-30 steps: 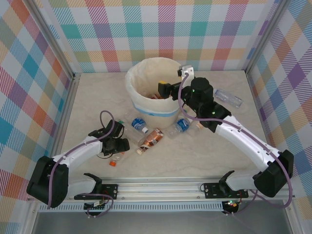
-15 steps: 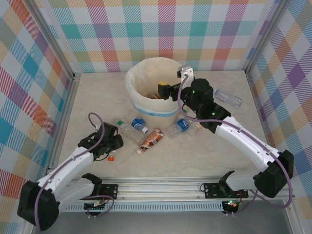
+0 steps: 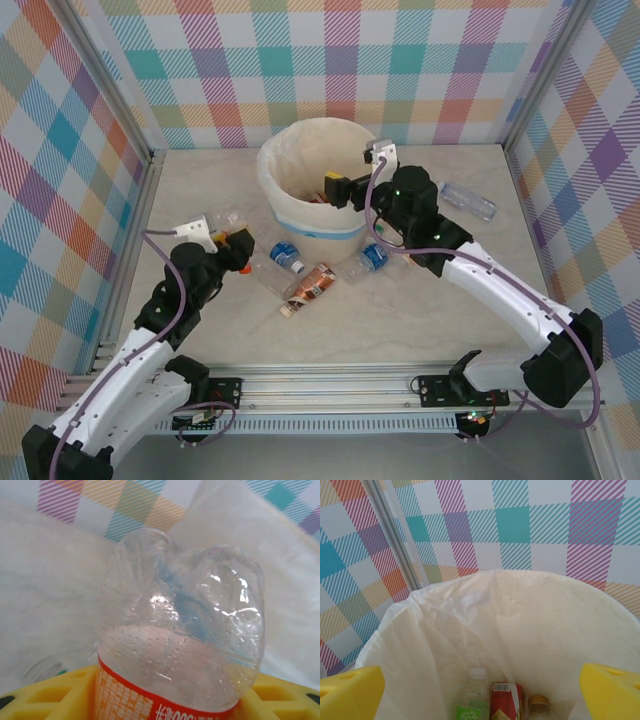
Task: Put the plastic bottles in the bin
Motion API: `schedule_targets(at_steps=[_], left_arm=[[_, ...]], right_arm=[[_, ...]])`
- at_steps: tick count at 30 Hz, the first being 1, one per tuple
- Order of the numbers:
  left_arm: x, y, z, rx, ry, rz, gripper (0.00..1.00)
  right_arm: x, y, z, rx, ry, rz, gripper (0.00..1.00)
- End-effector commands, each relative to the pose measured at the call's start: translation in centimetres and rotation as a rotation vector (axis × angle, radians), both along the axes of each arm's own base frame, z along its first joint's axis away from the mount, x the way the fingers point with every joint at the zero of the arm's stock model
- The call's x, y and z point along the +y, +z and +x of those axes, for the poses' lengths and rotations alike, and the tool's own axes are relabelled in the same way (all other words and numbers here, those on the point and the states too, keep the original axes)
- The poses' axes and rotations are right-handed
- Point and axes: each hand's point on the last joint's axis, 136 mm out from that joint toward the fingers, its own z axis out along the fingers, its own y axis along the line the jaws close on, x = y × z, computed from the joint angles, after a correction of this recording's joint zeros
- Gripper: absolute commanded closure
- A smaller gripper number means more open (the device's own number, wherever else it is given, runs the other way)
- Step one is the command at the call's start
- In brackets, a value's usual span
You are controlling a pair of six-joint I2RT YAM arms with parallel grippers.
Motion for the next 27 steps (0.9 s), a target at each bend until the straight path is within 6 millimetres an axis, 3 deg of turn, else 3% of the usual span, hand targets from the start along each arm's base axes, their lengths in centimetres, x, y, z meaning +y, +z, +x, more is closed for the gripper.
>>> schedule_targets(at_steps=[1,7,12,23,27], left_arm=[[-1.3,9.0,0.4,-0.284,-0.064,-0.064,0.46],[0.0,16.2,0.2,-0.518,0.008,-0.144,0.46],[-0.7,20.2,0.9,-0.548,-0.013,-0.182,0.49],[-5.6,22.2,6.3,-0.452,-0.146,-0.171,0.5],[-7.1,20.6,8.9,-0.395,-0.164,-0.091,0.51]], right_arm=[[-0.2,2.1,-0.9,-0.053,0.02,0.059,0.0],[-1.3,1.7,-2.1,-0.044,0.016,0.064,0.0],[-2.1,1.2,-3.2,-0.046,0.017,0.066,0.0],[-3.2,1.1,-4.6,-0.056,0.019,0.07,0.0],[-4.1,1.0,-4.8,-0.056,-0.013,0.063,0.0]])
